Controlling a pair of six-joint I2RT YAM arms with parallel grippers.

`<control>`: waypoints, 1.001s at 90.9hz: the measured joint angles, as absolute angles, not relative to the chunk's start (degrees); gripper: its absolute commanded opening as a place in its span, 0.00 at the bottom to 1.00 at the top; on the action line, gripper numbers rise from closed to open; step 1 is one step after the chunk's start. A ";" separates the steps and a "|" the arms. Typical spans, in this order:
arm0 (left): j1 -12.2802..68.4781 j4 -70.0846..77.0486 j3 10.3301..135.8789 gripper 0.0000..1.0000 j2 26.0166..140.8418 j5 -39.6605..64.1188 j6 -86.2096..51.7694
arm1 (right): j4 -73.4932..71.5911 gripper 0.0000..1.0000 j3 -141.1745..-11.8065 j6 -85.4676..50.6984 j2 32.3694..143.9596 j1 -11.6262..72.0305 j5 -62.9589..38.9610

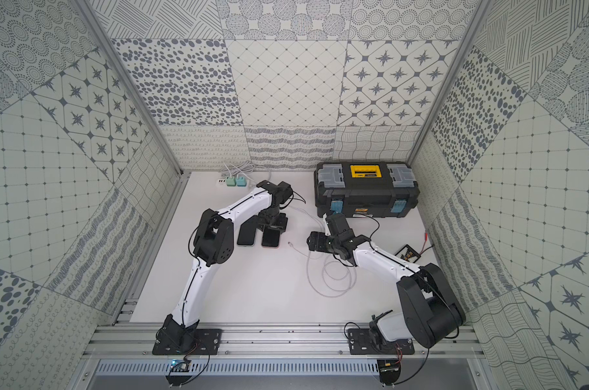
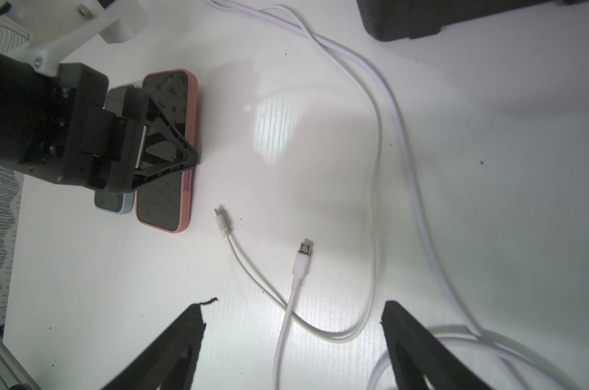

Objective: Unplug the charging cable from the phone
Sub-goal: Place the phone at the center of the board.

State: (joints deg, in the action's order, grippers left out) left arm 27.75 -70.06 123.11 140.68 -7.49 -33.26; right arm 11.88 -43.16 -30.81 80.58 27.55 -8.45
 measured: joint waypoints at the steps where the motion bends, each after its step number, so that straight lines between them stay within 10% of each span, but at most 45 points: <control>1: 27.75 -70.06 123.11 0.68 140.68 -7.49 -33.26 | 11.88 0.87 -43.16 -30.81 80.58 27.55 -8.45; 26: 27.73 -70.13 123.50 0.95 140.68 -7.77 -34.09 | 12.27 0.87 -43.16 -30.81 80.58 27.51 -8.38; 91: 27.73 -66.32 116.07 0.99 123.85 -10.39 -34.96 | 17.37 0.97 -51.53 -27.57 78.28 26.44 -4.43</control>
